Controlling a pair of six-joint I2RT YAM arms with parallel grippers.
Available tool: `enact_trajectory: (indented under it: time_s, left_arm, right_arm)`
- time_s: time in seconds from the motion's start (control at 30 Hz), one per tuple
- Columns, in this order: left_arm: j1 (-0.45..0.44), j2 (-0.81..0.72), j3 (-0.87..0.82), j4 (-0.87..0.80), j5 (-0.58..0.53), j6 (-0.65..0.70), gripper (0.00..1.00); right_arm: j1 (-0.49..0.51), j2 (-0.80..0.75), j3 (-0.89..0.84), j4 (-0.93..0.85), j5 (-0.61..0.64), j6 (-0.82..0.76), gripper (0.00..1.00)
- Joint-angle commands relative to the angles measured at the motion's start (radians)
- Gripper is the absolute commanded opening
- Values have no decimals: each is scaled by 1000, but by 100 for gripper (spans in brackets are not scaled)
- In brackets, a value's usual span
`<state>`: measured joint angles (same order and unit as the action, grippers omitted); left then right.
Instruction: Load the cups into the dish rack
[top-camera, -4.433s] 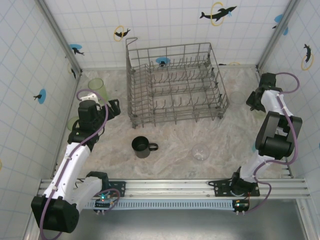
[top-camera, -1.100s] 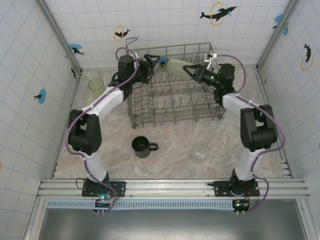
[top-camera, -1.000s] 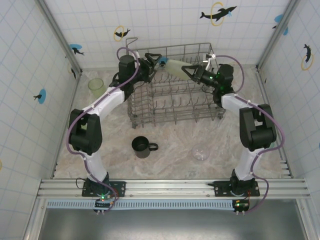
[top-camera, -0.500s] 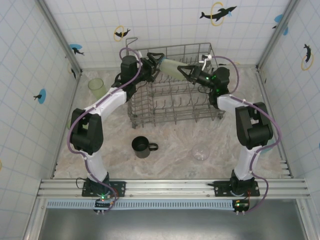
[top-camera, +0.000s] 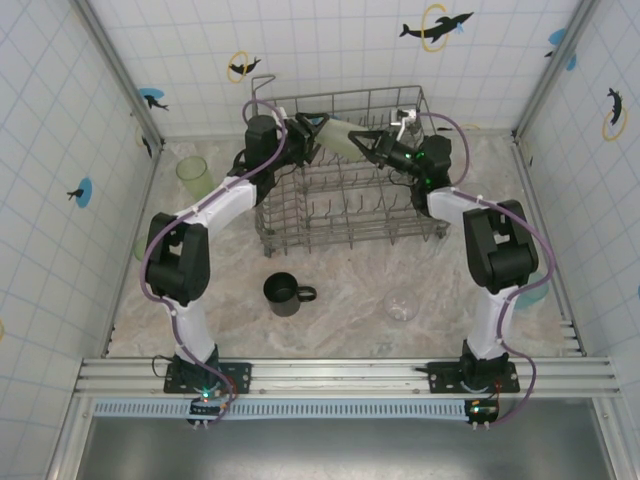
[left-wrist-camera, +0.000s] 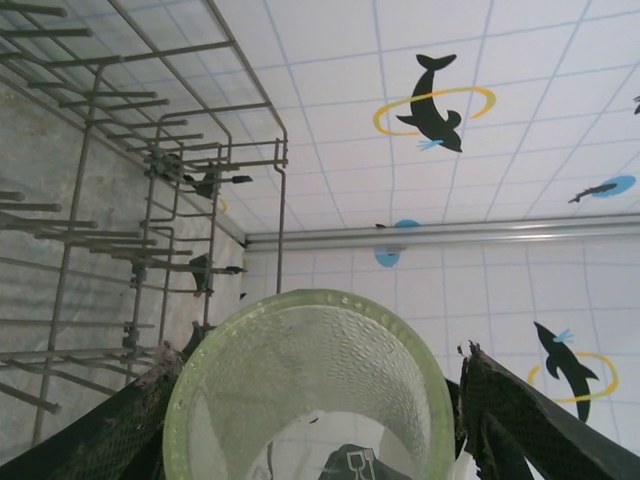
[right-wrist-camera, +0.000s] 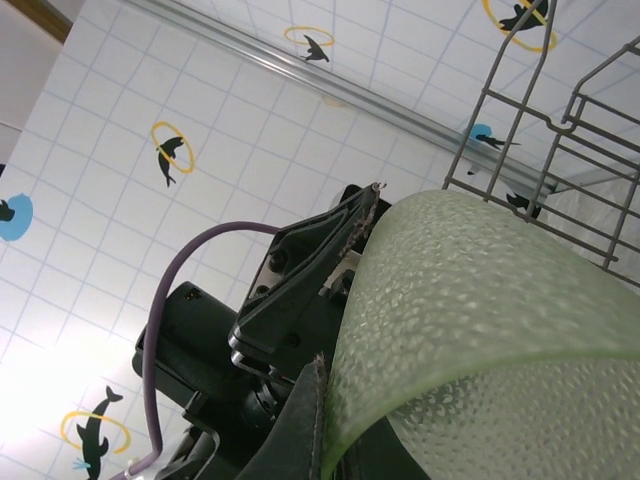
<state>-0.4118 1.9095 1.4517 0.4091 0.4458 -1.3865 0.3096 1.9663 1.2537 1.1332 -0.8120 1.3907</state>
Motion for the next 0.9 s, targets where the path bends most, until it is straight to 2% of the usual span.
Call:
enact_trajectory:
  time_s: [0.0, 0.13, 0.17, 0.27, 0.33, 0.4, 0.47, 0.5, 0.57, 0.63, 0.87]
  left_arm:
    - [-37, 26, -7, 103, 46, -41, 70]
    - [-44, 26, -6, 113, 47, -35, 67]
    - [-44, 20, -12, 113, 42, -32, 63]
    - [-44, 3, -38, 137, 20, -22, 22]
    - [-44, -5, -49, 141, 8, -17, 0]
    - [-44, -13, -58, 153, -2, -10, 0]
    - [-44, -24, -53, 145, -22, 31, 0]
    - [-46, -43, -45, 108, -59, 85, 0]
    - [-55, -81, -37, 33, -151, 178, 0]
    - [-58, -109, -38, 13, -208, 237, 0]
    - [-59, -98, 50, -90, -271, 368, 0]
  right_arm:
    - [21, 25, 53, 61, -13, 19, 0]
    - [25, 38, 61, 62, -16, 27, 0]
    - [26, 40, 62, 61, -17, 27, 0]
    - [25, 40, 62, 55, -23, 25, 0]
    - [25, 34, 62, 45, -29, 21, 2]
    - [21, 17, 51, 19, -24, 6, 7]
    - [14, -18, 14, -12, 4, -17, 17]
    - [8, -40, -2, -33, 12, -37, 24]
    - [-1, -77, -22, -99, 20, -87, 28]
    - [-10, -113, -30, -194, 20, -158, 37]
    - [-45, -205, -49, -486, 18, -356, 63]
